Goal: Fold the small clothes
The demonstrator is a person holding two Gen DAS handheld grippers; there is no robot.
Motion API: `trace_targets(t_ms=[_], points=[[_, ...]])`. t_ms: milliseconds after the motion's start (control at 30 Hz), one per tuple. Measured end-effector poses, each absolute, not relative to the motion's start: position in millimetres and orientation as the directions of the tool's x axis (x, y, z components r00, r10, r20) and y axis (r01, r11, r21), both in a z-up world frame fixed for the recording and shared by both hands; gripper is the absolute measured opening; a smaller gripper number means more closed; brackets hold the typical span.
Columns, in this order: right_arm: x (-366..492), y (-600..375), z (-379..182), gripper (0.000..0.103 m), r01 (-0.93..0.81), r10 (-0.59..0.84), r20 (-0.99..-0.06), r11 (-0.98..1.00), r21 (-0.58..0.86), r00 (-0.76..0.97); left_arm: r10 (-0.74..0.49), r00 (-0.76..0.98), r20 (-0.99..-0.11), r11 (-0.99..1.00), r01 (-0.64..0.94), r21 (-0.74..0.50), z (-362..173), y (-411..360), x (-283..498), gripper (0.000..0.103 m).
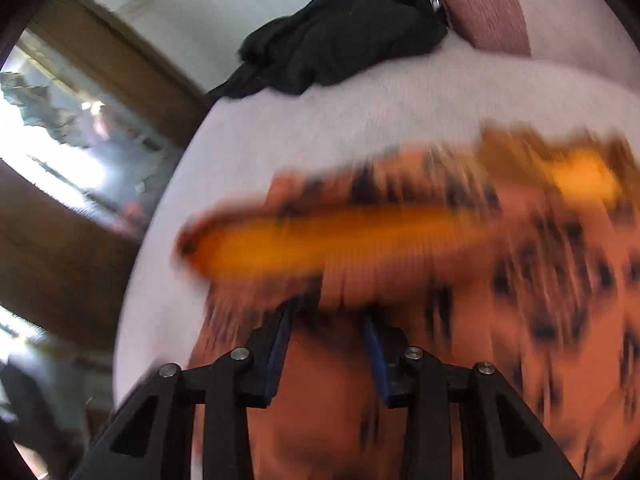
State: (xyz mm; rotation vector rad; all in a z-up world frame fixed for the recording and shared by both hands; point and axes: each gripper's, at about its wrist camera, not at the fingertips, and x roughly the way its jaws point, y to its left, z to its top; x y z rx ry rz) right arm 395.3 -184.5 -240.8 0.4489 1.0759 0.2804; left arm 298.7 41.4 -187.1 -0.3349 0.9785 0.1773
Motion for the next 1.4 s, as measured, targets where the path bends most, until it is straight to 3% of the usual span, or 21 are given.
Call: trace_targets(t_ms=[133,233,533,633,667,733,867,900,967,1000,1133,1300,1400], points=[[436.5,-218.3,-238.5,0.037,0.176,0.347,-0.735,0.829,0.531,0.582,-0.013,0.543,-0.84,0.941,-0.278,-0.194,-186.6,43.0,306.6,0.075],[419.1,-250.6,-227.1,0.038,0.229,0.32,-0.698,0.789,0.571,0.64,-0.052,0.571,-0.819,0.936,-0.259,-0.24,-179.2,40.9,304.1,0.075],[232.1,-378.3,-198.2,0.048,0.292,0.219,-0.704,0.798,0.527,0.676,-0.146,0.591,-0.794,0.973,-0.057,-0.222,-173.5,-20.1,288.9,0.075],[178.9,-413.0,-211.8,0.049,0.368,0.183,-0.742,0.777,0.511,0.645,-0.038,0.505,-0.862,0.991,-0.093,-0.098,-199.9,-33.3,300.7,0.075],[164.2,-424.5,-223.9,0.049,0.408,0.171,-0.766,0.763,0.501,0.62,-0.028,0.488,-0.873,0.992,-0.096,-0.086,-209.0,-34.6,304.5,0.082],[150.2,-440.3,-249.1,0.048,0.458,0.19,-0.796,0.731,0.505,0.574,-0.033,0.497,-0.867,0.986,-0.126,-0.11,-209.5,-28.6,305.5,0.087],[121.1,-452.1,-239.8,0.049,0.435,0.222,-0.723,0.672,0.6,0.654,-0.089,0.493,-0.865,0.97,-0.154,-0.187,-196.3,-7.1,297.8,0.087],[114.3,-452.4,-233.6,0.051,0.413,0.23,-0.693,0.661,0.626,0.683,-0.087,0.503,-0.86,0.968,-0.162,-0.193,-193.8,-1.7,293.1,0.087],[97.2,-454.5,-222.3,0.066,0.383,0.245,-0.64,0.629,0.677,0.729,-0.101,0.504,-0.858,0.961,-0.174,-0.215,-191.2,10.5,278.6,0.087],[89.9,-453.9,-220.2,0.067,0.375,0.256,-0.621,0.61,0.699,0.741,-0.128,0.493,-0.861,0.955,-0.175,-0.241,-192.2,15.9,271.3,0.087],[65.4,-446.6,-232.3,0.067,0.385,0.33,-0.589,0.511,0.769,0.738,-0.289,0.434,-0.853,0.899,-0.182,-0.397,-203.6,29.4,240.2,0.087],[54.9,-434.3,-265.5,0.067,0.44,0.411,-0.569,0.37,0.818,0.713,-0.375,0.441,-0.815,0.874,-0.125,-0.47,-204.3,11.7,210.7,0.086],[54.4,-433.1,-280.3,0.067,0.475,0.427,-0.571,0.317,0.821,0.701,-0.36,0.454,-0.815,0.882,-0.119,-0.455,-204.2,-0.1,218.9,0.087]])
